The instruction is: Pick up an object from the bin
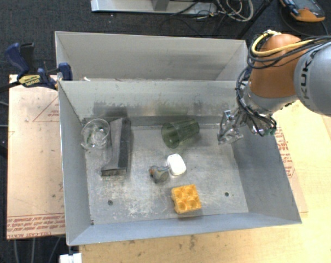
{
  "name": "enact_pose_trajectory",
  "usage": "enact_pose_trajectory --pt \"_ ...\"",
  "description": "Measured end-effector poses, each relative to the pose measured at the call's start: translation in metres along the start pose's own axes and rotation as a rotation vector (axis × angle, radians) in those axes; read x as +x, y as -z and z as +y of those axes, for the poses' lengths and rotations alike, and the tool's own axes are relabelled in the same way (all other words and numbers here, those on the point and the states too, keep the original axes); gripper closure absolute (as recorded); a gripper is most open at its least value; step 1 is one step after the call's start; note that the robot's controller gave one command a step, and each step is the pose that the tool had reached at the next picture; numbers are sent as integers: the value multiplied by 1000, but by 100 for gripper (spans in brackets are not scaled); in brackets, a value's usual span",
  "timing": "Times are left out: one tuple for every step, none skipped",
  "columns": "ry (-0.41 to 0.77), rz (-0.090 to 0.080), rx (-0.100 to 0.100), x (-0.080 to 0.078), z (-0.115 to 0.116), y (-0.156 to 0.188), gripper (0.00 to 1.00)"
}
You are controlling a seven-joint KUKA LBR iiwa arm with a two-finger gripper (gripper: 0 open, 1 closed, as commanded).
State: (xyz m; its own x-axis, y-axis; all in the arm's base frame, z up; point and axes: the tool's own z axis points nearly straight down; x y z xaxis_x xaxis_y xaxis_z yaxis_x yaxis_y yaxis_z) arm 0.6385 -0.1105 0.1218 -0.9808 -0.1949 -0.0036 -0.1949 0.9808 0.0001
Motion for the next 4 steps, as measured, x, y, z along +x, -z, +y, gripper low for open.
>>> enact_pose_trajectory --pt "300 -1 0 -6 -1 4 100" --pt "292 -1 1 -6 -1 5 100" --pt "256 1 -2 -3 19 10 100" --pt "441 -1 -1 -6 21 10 100"
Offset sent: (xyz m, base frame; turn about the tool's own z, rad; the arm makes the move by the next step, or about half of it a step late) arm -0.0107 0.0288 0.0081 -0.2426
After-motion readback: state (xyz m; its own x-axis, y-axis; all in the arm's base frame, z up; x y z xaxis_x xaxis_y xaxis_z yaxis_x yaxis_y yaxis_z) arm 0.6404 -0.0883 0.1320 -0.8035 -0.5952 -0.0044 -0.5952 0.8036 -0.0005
